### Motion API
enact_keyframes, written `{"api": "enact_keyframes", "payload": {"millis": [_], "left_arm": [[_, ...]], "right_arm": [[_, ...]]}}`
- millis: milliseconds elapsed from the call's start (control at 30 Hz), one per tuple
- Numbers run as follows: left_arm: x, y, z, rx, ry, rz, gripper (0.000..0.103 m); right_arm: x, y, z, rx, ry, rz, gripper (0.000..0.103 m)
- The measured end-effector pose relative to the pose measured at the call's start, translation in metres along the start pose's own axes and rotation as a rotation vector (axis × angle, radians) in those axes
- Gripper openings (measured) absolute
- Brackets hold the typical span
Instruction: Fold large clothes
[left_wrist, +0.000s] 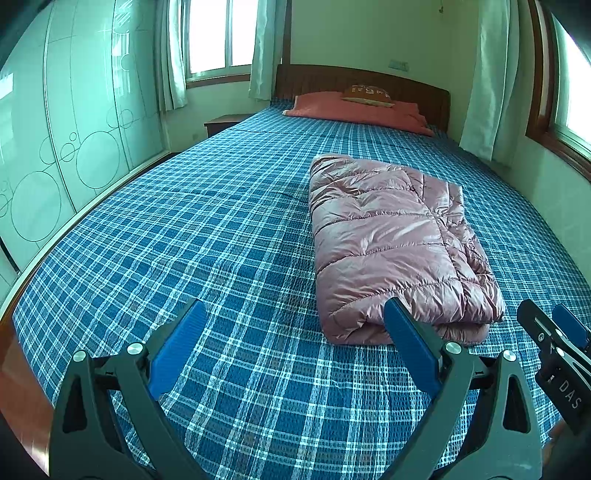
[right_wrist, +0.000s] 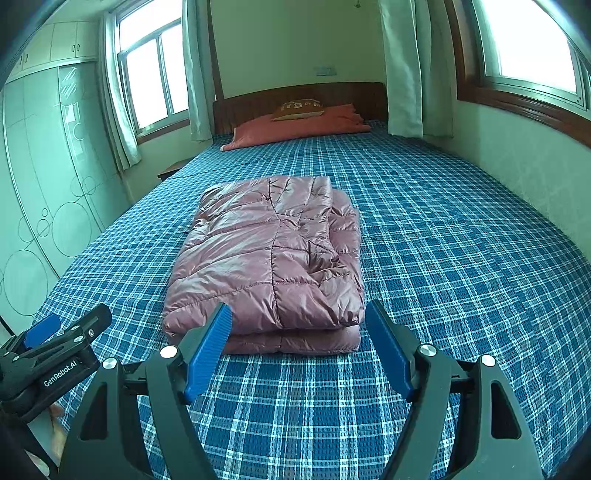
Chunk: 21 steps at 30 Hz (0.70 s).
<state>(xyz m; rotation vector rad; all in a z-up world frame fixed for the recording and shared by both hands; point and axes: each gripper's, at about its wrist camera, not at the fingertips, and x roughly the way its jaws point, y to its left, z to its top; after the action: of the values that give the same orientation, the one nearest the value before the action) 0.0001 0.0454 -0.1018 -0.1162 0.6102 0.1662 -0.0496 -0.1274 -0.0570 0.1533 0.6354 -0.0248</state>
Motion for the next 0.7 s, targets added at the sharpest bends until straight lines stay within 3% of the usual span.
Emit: {"api": "enact_keyframes", "payload": {"millis": [700], "left_arm": [[-0.0005,-0.0002,-0.0014,0.009,0.007,0.012,0.097]], "right_arm": [[-0.0005,0.0013,-0.0008,-0.002,0.000,0.000,0.074]]}}
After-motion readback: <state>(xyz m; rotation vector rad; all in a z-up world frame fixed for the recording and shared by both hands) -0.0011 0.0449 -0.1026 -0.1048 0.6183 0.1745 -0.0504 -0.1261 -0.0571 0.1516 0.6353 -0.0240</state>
